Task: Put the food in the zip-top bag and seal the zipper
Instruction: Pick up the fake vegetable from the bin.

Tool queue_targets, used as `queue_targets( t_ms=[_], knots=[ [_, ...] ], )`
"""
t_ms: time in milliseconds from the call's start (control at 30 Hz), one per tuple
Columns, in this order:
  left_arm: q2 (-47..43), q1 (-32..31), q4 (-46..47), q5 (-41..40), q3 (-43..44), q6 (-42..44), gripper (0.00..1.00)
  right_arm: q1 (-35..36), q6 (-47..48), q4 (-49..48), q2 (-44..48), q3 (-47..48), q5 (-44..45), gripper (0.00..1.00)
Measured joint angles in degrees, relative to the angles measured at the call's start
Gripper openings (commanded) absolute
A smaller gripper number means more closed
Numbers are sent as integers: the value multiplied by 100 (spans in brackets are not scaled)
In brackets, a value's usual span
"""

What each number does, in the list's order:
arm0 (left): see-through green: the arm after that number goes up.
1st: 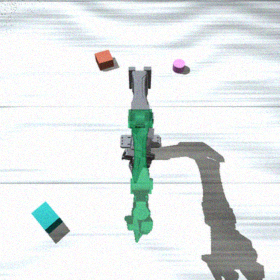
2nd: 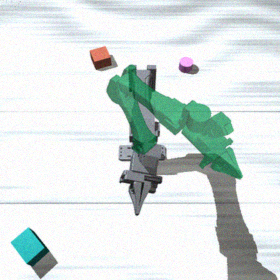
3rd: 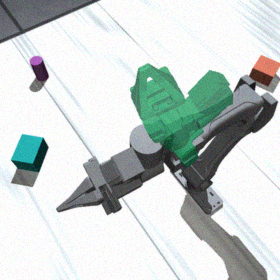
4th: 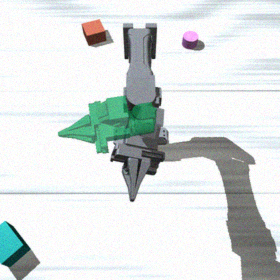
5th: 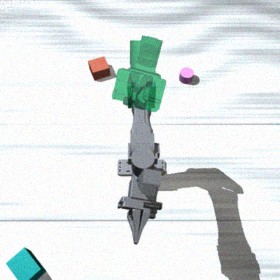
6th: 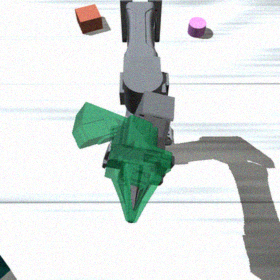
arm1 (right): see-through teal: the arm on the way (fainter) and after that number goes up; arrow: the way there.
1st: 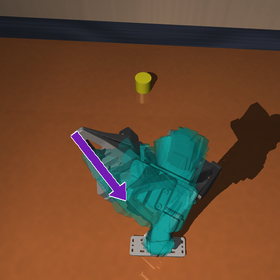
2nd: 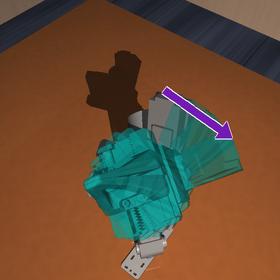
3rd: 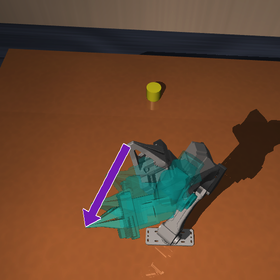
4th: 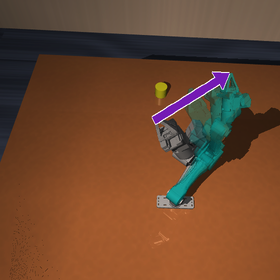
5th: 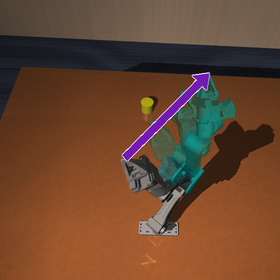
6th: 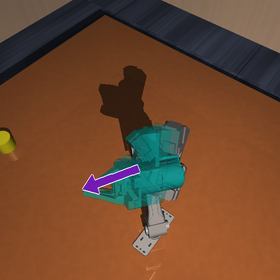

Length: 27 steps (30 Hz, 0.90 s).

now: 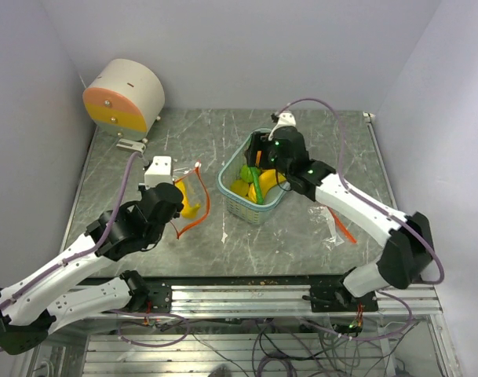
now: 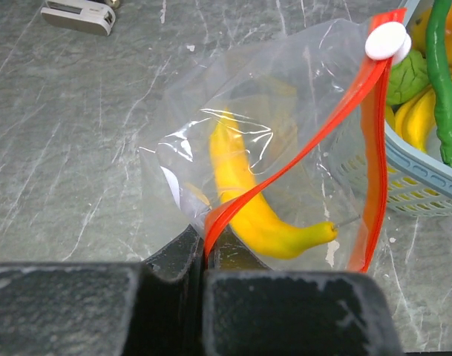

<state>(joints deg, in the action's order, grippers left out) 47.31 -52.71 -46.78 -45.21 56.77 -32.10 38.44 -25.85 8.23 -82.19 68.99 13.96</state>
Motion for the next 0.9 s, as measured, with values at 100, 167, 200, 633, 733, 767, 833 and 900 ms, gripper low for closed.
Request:
queue_targets(
  t_ms=[100,167,200,633,733,767,833,900],
  knots=[
    [-11,0,20,0,-2,15,7,-46,31,15,-479,0,-234,68],
    [-26,0,28,0,-17,15,7,-81,81,11,-743,0,-389,68],
    [-42,0,37,0,-50,15,7,-105,105,4,-848,0,-437,67],
    [-166,0,28,-2,-199,15,7,-428,267,-844,-1714,-70,-785,44],
    [-175,0,28,-2,-203,15,7,-426,293,-1150,-1786,-66,-918,7],
    [-179,0,28,-2,-210,15,7,-426,297,-1217,-1821,-59,-955,0],
    [-179,0,24,-2,-214,13,7,-426,308,-1274,-1875,-52,-951,0],
    [-186,0,20,0,-223,13,7,-426,321,-1296,-1880,-52,-874,0]
  ],
)
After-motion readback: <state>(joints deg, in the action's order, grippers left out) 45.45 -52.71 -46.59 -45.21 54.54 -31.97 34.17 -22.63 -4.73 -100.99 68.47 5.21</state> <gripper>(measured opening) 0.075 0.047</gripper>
